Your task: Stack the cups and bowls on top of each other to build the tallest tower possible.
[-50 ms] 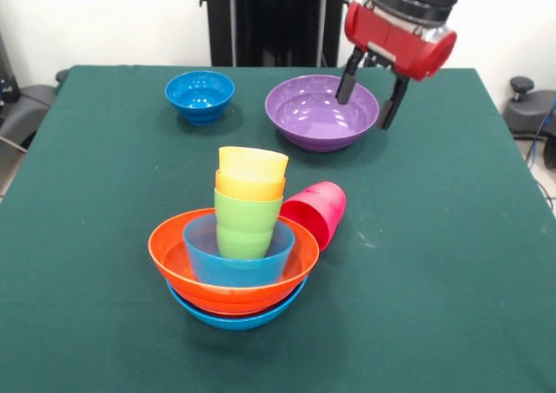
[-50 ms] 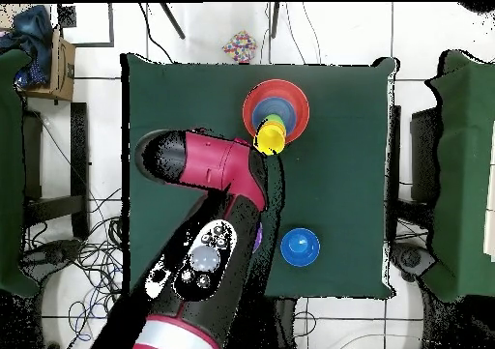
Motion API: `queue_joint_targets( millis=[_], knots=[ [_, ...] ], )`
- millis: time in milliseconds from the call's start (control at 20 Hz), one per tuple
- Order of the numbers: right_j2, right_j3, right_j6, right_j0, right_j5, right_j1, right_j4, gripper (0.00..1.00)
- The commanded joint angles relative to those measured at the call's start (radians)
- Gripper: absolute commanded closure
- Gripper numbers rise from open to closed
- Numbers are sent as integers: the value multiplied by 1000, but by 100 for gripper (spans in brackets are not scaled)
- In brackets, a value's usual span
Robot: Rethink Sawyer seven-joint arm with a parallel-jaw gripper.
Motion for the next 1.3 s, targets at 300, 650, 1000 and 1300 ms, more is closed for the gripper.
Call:
queue_joint_targets(
  millis=[300, 650, 1000, 1300],
  knots=[
    [11, -107, 236, -2, 16, 163, 21, 0],
    [-16, -141, 234, -14, 25, 191, 37, 0],
    [-27, -183, 215, -40, 79, 203, 59, 0],
    [-21, -197, 208, -50, 76, 224, 79, 0]
  ],
)
